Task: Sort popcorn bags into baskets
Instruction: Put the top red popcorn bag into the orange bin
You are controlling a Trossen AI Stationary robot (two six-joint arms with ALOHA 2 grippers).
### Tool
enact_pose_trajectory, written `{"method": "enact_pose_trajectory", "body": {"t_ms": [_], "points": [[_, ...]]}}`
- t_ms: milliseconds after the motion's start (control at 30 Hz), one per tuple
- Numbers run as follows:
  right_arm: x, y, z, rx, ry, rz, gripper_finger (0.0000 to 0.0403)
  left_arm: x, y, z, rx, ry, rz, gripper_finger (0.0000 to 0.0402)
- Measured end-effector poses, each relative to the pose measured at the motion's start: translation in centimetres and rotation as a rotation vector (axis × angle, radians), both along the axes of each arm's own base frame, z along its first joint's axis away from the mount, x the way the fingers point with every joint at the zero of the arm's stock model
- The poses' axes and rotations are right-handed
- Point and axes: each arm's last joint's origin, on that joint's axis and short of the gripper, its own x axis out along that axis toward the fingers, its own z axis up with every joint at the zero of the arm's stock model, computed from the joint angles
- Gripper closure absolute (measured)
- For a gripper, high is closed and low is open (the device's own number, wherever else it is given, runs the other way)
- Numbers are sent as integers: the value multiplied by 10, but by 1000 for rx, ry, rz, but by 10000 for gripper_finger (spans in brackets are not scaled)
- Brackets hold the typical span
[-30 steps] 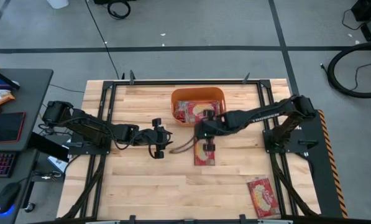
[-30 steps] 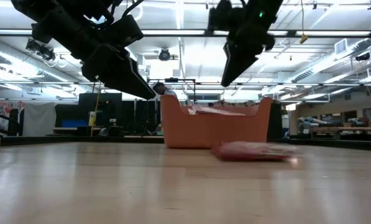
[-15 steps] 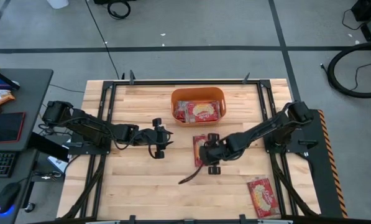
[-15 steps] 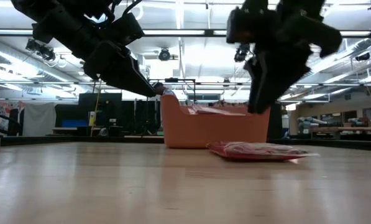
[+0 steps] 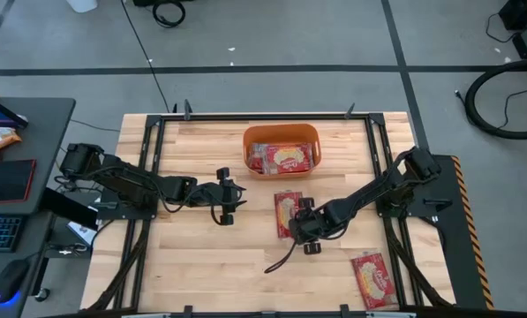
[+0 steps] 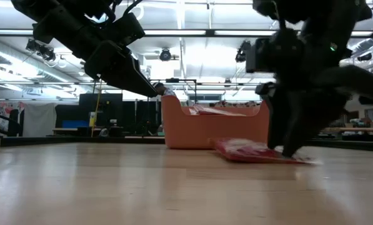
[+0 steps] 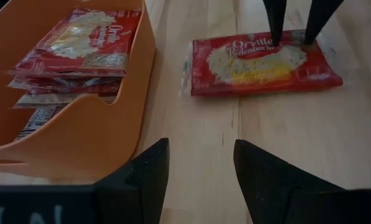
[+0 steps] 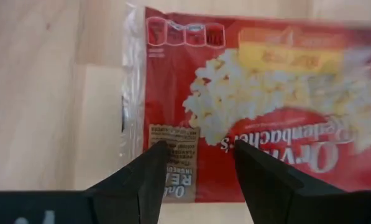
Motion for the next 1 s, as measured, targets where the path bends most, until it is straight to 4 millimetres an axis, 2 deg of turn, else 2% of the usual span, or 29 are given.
{"method": "enact_pose_trajectory", "body": {"t_ms": [133,300,367,533,667,767,867,1000], "points": [[-8,-3,-4,-55,62,-3,211,0,0,0,0,1,0,217],[-23,-11,-1,-219,238,23,211,0,0,0,6,-1,-4,217],[-29,-16,2,-301,317,28,211,0,0,0,5,-1,-4,217],[-28,-18,25,-391,395,-14,211,0,0,0,0,0,0,217],[-16,-14,47,-379,324,-97,211,0,0,0,0,-1,0,217],[-4,-9,54,-321,209,-150,211,0,0,0,0,-1,0,217],[5,-5,51,-270,81,-199,211,0,0,0,0,-1,0,217],[13,-3,35,-191,-27,-311,211,0,0,0,0,0,0,217]]}}
